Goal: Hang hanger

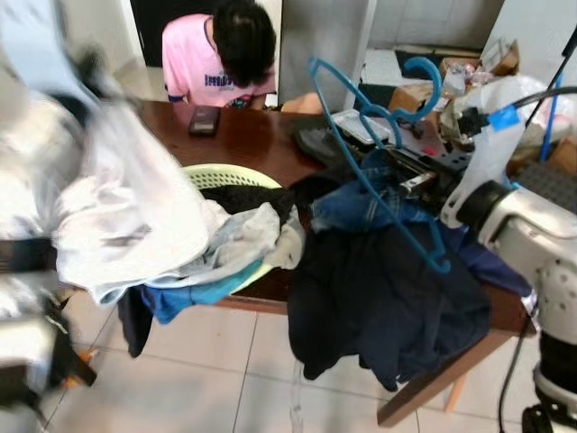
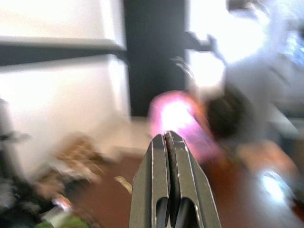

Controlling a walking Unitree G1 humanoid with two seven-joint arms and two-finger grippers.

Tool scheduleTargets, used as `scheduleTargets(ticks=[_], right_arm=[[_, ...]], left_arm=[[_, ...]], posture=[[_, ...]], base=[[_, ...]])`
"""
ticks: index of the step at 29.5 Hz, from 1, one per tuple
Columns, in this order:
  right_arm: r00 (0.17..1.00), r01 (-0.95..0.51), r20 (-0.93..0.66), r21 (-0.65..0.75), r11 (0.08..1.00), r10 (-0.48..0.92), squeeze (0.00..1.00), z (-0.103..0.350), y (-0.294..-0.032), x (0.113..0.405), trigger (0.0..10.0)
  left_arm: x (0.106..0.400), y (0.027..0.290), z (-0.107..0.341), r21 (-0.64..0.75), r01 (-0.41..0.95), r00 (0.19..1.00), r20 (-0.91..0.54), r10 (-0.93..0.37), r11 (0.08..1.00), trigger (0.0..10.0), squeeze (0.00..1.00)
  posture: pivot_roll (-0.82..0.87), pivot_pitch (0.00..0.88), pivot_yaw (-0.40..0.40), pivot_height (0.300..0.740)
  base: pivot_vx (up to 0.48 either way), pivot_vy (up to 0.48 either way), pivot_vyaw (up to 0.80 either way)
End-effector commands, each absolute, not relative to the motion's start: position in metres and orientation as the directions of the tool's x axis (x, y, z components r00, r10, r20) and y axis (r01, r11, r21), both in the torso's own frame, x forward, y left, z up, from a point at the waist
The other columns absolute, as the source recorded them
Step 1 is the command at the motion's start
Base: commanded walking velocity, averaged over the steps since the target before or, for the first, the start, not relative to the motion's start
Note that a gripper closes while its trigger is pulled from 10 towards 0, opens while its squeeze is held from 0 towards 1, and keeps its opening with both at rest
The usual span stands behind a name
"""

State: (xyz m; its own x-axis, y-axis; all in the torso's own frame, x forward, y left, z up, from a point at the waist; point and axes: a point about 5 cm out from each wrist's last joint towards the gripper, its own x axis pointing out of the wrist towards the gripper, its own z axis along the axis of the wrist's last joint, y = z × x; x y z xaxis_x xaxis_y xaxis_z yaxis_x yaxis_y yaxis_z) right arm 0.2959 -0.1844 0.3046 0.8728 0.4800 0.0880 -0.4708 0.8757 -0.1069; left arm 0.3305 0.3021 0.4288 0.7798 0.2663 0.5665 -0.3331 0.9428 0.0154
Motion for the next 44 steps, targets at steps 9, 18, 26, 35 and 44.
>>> scheduleTargets(ticks=[9,18,26,35,44], right_arm=[[0.881,-0.443,0.145,-0.074,0.893,0.449,0.00,0.307,-0.185,0.298,10.0],[0.896,-0.404,0.175,-0.058,0.913,0.408,0.00,0.311,-0.192,0.298,10.0],[0.899,-0.391,0.193,-0.045,0.919,0.392,0.00,0.312,-0.195,0.299,10.0],[0.899,-0.394,0.183,-0.055,0.917,0.397,0.00,0.311,-0.194,0.299,10.0],[0.901,-0.397,0.158,-0.071,0.915,0.403,0.00,0.309,-0.194,0.298,10.0]], left_arm=[[0.251,0.348,0.534,-0.078,-0.613,0.421,0.810,0.408,0.786,0.0,0.00],[0.223,0.349,0.566,-0.146,-0.666,0.258,0.876,0.409,0.732,0.0,0.00],[0.275,0.307,0.553,0.049,-0.529,0.454,0.860,0.234,0.847,0.0,0.00],[0.340,0.272,0.498,0.183,-0.246,0.739,0.670,0.062,0.952,3.1,0.00],[0.375,0.193,0.411,0.310,0.432,0.796,0.311,-0.520,0.847,7.1,0.00]], posture=[[0.05,0.086,0.011,0.740],[0.05,0.093,0.018,0.740],[0.04,0.092,0.012,0.740],[0.03,0.087,0.010,0.740],[0.02,0.087,0.007,0.740]], base=[[0.000,0.000,0.00],[0.000,0.000,0.00],[0.000,0.000,0.00],[0.000,0.000,0.00],[0.000,0.000,0.00]])
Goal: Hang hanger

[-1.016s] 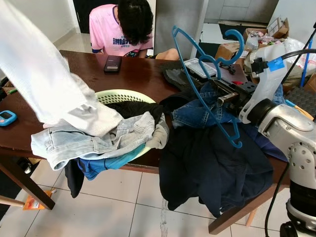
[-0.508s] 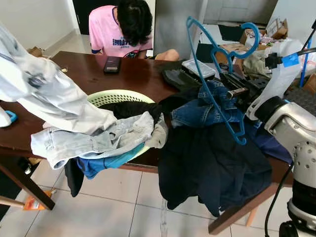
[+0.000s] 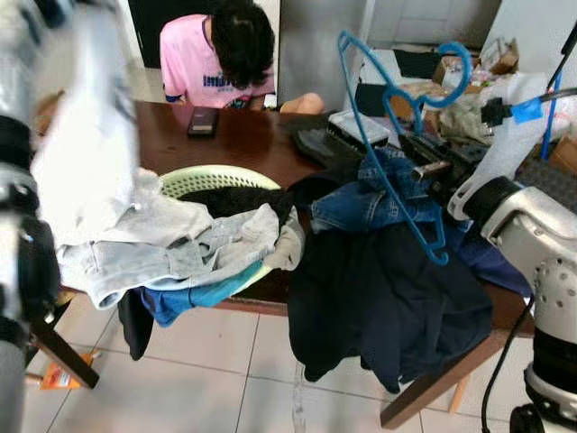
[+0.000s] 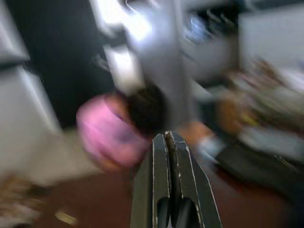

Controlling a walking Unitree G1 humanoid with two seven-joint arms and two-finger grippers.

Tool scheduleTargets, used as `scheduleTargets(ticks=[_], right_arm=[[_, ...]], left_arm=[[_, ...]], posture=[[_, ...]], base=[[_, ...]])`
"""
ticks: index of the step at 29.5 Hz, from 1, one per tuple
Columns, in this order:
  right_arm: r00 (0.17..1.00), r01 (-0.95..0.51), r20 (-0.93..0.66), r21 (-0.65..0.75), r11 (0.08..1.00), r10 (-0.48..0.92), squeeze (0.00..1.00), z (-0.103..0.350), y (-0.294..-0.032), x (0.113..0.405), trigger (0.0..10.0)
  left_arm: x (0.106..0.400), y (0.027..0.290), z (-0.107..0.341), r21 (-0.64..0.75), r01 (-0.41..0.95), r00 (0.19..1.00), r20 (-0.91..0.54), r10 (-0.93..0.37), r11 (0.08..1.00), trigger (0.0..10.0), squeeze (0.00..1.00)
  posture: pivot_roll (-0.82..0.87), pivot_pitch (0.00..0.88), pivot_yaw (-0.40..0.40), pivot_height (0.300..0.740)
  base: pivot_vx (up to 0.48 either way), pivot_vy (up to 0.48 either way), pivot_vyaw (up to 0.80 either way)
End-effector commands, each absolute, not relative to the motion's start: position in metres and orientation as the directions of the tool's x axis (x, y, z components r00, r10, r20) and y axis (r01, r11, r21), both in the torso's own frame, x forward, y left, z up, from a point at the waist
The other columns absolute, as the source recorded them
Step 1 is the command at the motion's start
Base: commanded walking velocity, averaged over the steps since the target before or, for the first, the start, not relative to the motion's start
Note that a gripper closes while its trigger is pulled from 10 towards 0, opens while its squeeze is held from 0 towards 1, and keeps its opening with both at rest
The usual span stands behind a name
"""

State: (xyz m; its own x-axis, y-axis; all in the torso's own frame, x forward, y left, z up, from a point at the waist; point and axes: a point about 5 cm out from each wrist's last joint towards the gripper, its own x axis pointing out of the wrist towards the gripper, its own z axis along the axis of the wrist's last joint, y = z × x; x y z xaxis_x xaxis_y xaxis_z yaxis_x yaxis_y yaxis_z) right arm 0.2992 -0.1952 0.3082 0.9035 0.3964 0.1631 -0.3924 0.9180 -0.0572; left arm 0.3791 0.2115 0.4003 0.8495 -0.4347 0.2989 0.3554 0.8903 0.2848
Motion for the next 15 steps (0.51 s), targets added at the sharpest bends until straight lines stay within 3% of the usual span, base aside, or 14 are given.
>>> scheduleTargets(ticks=[1,2,4,5,7,15], right_arm=[[0.900,-0.401,0.152,-0.075,0.913,0.408,0.00,0.308,-0.194,0.298,10.0],[0.900,-0.401,0.152,-0.075,0.913,0.408,0.00,0.308,-0.194,0.298,10.0],[0.897,-0.410,0.144,-0.080,0.908,0.418,0.00,0.308,-0.194,0.297,10.0],[0.897,-0.410,0.144,-0.080,0.908,0.418,0.00,0.308,-0.194,0.297,10.0],[0.892,-0.422,0.142,-0.081,0.903,0.430,0.00,0.308,-0.193,0.297,10.0],[0.887,-0.434,0.138,-0.080,0.897,0.442,0.00,0.307,-0.190,0.297,10.0]], left_arm=[[0.364,0.174,0.401,0.328,0.577,0.695,0.283,-0.661,0.748,7.7,0.00],[0.364,0.174,0.401,0.328,0.577,0.695,0.283,-0.661,0.748,7.7,0.00],[0.343,0.159,0.393,0.312,0.746,0.524,0.268,-0.808,0.588,8.0,0.00],[0.343,0.159,0.393,0.312,0.746,0.524,0.268,-0.808,0.588,8.0,0.00],[0.336,0.158,0.383,0.322,0.792,0.466,0.231,-0.854,0.519,9.1,0.00],[0.331,0.155,0.372,0.305,0.820,0.440,0.206,-0.874,0.484,8.6,0.00]], posture=[[0.01,0.086,0.006,0.740],[0.01,0.086,0.006,0.740],[0.01,0.083,0.003,0.740],[0.01,0.083,0.003,0.740],[0.02,0.086,0.000,0.740],[0.02,0.091,-0.003,0.740]], base=[[0.000,0.000,0.00],[0.000,0.000,0.00],[0.000,0.000,0.00],[0.000,0.000,0.00],[0.000,0.000,0.00],[0.000,0.000,0.00]])
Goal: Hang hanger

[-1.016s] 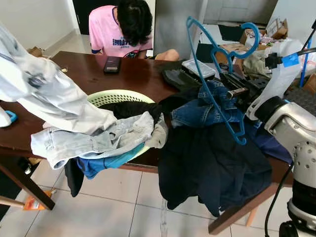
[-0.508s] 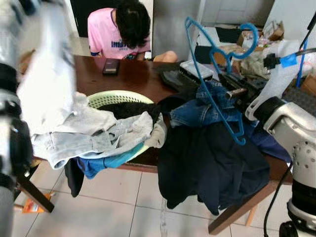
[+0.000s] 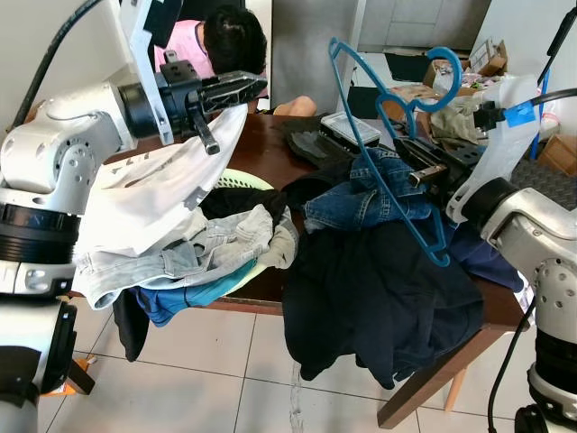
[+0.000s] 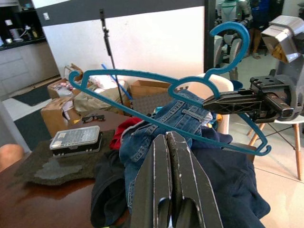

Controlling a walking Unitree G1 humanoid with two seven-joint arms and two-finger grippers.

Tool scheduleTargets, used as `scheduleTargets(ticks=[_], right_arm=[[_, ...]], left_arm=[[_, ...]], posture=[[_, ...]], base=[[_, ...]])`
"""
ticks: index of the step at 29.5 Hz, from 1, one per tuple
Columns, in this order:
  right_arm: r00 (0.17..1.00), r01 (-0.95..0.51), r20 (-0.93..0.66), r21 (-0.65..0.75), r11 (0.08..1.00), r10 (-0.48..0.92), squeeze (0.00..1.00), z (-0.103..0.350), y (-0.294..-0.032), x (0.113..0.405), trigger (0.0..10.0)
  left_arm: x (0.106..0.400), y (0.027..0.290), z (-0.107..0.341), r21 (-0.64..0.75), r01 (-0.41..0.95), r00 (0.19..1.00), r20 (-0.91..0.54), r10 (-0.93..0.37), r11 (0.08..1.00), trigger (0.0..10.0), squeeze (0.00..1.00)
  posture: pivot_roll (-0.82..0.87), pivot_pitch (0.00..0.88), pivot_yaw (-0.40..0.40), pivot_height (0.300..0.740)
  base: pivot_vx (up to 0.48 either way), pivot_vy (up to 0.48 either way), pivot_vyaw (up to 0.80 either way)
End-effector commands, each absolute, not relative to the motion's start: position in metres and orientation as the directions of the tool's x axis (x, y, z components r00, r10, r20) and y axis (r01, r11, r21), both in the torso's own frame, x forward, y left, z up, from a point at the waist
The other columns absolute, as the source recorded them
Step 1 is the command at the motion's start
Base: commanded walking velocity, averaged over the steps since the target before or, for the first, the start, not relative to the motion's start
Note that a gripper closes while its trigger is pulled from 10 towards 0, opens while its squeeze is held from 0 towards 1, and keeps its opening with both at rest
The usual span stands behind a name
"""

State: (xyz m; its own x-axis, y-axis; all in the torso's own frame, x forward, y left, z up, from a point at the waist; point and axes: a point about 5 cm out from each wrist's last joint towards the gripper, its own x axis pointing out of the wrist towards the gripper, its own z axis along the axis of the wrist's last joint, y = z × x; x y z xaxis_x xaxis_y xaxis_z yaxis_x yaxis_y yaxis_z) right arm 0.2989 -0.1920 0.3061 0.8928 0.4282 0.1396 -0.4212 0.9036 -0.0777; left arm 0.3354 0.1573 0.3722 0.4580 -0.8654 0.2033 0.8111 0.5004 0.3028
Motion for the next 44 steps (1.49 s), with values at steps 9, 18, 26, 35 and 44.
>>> scheduleTargets(ticks=[9,18,26,35,44], right_arm=[[0.891,-0.425,0.147,-0.061,0.903,0.430,0.00,0.306,-0.189,0.299,10.0],[0.879,-0.437,0.202,-0.022,0.899,0.432,0.00,0.307,-0.185,0.298,10.0],[0.859,-0.451,0.290,0.040,0.891,0.422,0.00,0.315,-0.186,0.295,10.0],[0.839,-0.476,0.337,0.076,0.876,0.427,0.00,0.317,-0.185,0.293,10.0],[0.858,-0.447,0.324,0.088,0.890,0.399,0.00,0.315,-0.190,0.296,10.0]], left_arm=[[0.322,0.135,0.353,0.169,0.858,0.430,0.280,-0.858,0.485,10.0,0.00],[0.323,0.123,0.352,0.153,0.830,0.475,0.310,-0.824,0.536,10.0,0.00],[0.325,0.139,0.384,0.238,0.762,0.507,0.360,-0.783,0.603,10.0,0.00],[0.320,0.161,0.438,0.278,0.639,0.535,0.510,-0.674,0.718,10.0,0.00],[0.319,0.146,0.438,0.278,0.678,0.497,0.509,-0.703,0.681,10.0,0.00]], posture=[[0.02,0.096,0.005,0.740],[0.02,0.094,0.014,0.740],[0.02,0.094,0.019,0.740],[0.02,0.092,0.020,0.740],[0.02,0.092,0.022,0.740]], base=[[0.000,0.000,0.00],[-0.204,0.000,0.00],[-0.410,0.000,0.00],[-0.418,0.000,0.00],[-0.417,0.000,-0.27]])
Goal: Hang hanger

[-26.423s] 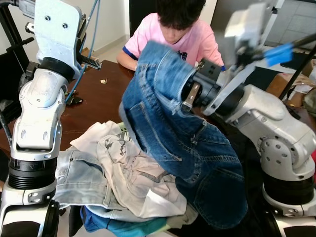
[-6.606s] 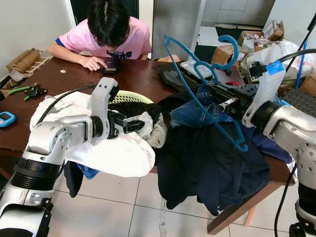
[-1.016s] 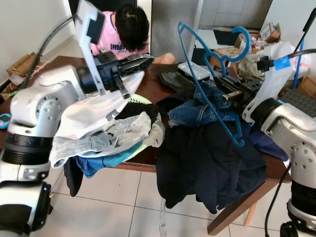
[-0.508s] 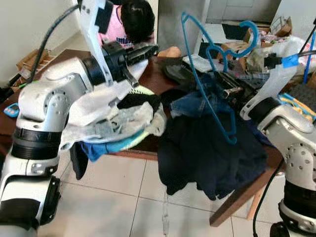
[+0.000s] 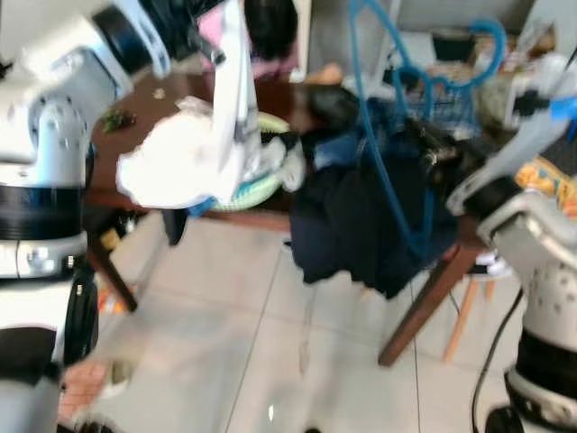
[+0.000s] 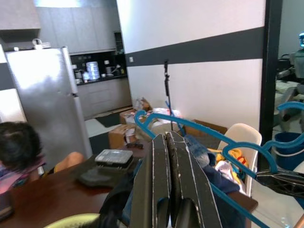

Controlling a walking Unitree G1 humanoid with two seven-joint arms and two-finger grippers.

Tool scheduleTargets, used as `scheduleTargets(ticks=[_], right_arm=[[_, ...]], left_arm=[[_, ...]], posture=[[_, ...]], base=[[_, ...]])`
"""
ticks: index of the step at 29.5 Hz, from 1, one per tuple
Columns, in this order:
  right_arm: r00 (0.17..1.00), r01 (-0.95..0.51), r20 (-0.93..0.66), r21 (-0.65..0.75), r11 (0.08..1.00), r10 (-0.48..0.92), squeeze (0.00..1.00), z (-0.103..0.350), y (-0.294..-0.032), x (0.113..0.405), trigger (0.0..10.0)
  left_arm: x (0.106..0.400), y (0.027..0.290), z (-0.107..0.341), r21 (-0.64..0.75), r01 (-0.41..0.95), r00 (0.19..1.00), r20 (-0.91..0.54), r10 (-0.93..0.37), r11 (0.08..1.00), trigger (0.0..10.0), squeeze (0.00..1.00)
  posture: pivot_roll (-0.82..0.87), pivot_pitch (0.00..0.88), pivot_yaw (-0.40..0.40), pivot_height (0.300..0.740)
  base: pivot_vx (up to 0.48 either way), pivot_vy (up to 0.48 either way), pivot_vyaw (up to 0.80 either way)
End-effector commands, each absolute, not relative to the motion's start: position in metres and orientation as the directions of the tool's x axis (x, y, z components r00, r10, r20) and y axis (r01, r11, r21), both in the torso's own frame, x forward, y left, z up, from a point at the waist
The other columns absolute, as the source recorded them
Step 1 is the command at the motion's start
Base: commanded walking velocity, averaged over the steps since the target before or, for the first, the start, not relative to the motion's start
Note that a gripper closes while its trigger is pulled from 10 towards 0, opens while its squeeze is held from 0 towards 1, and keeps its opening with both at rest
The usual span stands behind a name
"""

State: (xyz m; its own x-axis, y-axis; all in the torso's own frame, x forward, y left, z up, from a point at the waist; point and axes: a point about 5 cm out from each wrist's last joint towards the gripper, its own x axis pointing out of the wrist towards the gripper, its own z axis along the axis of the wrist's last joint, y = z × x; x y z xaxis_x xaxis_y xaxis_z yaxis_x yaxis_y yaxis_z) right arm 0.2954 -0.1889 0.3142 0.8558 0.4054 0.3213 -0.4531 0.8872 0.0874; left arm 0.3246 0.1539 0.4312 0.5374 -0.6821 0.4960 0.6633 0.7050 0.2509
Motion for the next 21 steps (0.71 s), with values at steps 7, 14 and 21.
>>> scheduleTargets(ticks=[7,14,21], right_arm=[[0.875,-0.399,0.349,0.126,0.908,0.336,0.00,0.317,-0.198,0.298,10.0],[0.884,-0.357,0.373,0.149,0.922,0.282,0.00,0.320,-0.205,0.299,10.0],[0.891,-0.329,0.378,0.158,0.931,0.250,0.00,0.321,-0.209,0.299,10.0]], left_arm=[[0.314,0.135,0.452,0.299,0.711,0.423,0.541,-0.727,0.637,10.0,0.00],[0.311,0.126,0.457,0.309,0.746,0.367,0.549,-0.751,0.590,10.0,0.00],[0.312,0.122,0.454,0.289,0.762,0.366,0.545,-0.754,0.580,10.0,0.00]], posture=[[0.02,0.089,0.025,0.740],[0.01,0.082,0.032,0.740],[0.01,0.077,0.032,0.740]], base=[[-0.411,0.000,-0.80],[-0.404,0.000,-0.80],[-0.402,0.000,-0.80]])
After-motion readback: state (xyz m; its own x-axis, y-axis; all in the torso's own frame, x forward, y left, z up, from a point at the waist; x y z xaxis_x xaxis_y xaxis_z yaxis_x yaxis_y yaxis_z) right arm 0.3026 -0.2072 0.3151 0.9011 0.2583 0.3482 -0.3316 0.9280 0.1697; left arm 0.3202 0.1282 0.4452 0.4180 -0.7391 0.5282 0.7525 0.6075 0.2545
